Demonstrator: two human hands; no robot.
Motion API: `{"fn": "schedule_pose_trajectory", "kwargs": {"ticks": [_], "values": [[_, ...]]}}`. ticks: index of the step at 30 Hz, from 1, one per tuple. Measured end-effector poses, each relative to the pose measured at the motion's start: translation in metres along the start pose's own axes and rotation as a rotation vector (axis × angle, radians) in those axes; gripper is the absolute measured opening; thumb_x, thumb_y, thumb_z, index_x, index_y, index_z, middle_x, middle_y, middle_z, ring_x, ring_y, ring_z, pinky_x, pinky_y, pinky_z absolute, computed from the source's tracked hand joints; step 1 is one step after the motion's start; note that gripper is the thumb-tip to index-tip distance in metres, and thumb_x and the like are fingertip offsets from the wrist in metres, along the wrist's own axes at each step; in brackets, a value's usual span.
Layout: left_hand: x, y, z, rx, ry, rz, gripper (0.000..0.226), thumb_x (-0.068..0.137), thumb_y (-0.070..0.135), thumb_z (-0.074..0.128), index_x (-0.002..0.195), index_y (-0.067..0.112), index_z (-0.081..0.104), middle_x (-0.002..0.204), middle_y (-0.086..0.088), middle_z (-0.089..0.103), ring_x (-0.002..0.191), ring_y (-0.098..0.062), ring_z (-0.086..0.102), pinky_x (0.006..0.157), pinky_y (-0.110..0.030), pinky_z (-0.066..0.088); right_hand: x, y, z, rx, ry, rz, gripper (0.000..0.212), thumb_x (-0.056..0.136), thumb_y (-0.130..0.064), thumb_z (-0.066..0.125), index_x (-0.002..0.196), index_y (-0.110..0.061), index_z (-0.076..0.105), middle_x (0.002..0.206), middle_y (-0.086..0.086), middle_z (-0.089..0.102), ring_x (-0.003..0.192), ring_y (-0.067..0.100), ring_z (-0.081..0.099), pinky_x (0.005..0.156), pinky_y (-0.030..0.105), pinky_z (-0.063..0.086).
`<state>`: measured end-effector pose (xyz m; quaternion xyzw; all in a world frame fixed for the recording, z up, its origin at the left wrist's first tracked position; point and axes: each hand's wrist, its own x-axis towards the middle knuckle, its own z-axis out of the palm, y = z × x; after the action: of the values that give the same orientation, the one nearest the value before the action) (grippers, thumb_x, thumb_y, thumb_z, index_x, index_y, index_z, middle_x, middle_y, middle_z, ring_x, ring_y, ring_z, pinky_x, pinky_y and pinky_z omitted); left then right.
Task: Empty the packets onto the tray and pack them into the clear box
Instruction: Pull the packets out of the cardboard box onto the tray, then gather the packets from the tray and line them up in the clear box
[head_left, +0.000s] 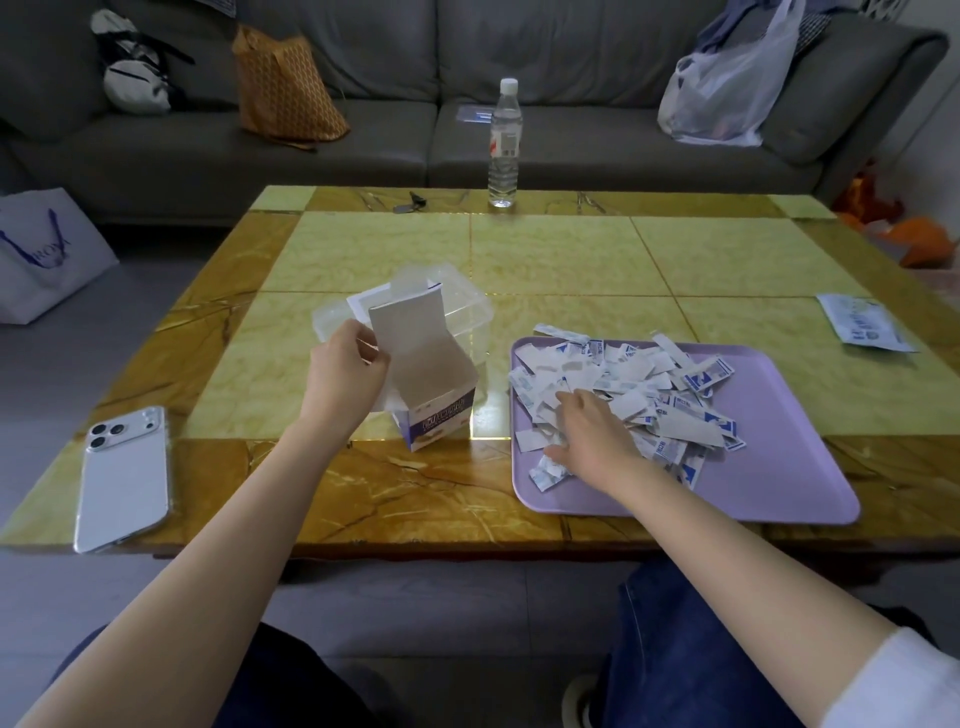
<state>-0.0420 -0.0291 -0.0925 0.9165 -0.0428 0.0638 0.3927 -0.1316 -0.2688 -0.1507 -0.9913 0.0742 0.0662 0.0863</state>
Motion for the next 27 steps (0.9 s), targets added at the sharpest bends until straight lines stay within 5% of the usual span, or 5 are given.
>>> {"fn": "schedule_pose_trajectory", "kwargs": {"ticks": [4,7,12,18,27], "values": [[-0.014,0.010,0.000,0.042,0.141,0.078,0.039,0.087,0.008,0.053,0.125,0.006,0.041,0.124,-0.010,0.049,0.109,-0.023,0.047,0.085,-0.027,0.036,0.008,0.005,0.003,-0.029,0.025,0.023,0.052,0.091,-0.028,0.056,0.133,-0.007,0.035,0.131,0.012,0.040,0.118,0.027,0.043,0.093,0.033,0.042],[-0.041,0.026,0.006,0.150,0.298,0.330,0.030,0.085,0.002,0.052,0.114,0.006,0.049,0.114,-0.010,0.050,0.106,-0.025,0.045,0.088,-0.030,0.033,0.011,0.009,0.001,-0.006,0.016,0.058,0.054,0.094,-0.027,0.052,0.138,-0.007,0.029,0.134,0.012,0.039,0.119,0.027,0.043,0.095,0.034,0.042],[-0.076,0.025,0.041,0.178,-0.170,0.564,0.021,0.089,0.004,0.049,0.109,0.011,0.055,0.108,-0.002,0.054,0.095,-0.020,0.053,0.077,-0.026,0.042,0.012,0.018,0.000,0.022,0.088,0.040,0.042,0.094,-0.020,0.052,0.132,-0.009,0.037,0.121,0.008,0.053,0.103,0.025,0.054,0.077,0.032,0.047],[-0.086,-0.001,0.084,0.431,-0.589,0.520,0.043,0.098,0.033,0.040,0.139,0.022,0.035,0.144,0.001,0.036,0.131,-0.019,0.036,0.104,-0.035,0.035,0.013,0.020,-0.014,-0.003,0.094,0.015,0.017,0.095,-0.015,0.045,0.104,-0.006,0.056,0.107,0.012,0.061,0.093,0.031,0.057,0.072,0.035,0.044],[-0.086,0.006,0.101,0.444,-0.655,0.417,0.036,0.095,0.044,0.044,0.124,0.025,0.050,0.146,0.002,0.031,0.135,-0.017,0.029,0.108,-0.040,0.027,0.018,0.039,-0.015,-0.025,0.167,0.117,0.020,0.092,0.001,0.042,0.104,-0.004,0.058,0.092,0.015,0.065,0.077,0.032,0.060,0.060,0.031,0.041]]}}
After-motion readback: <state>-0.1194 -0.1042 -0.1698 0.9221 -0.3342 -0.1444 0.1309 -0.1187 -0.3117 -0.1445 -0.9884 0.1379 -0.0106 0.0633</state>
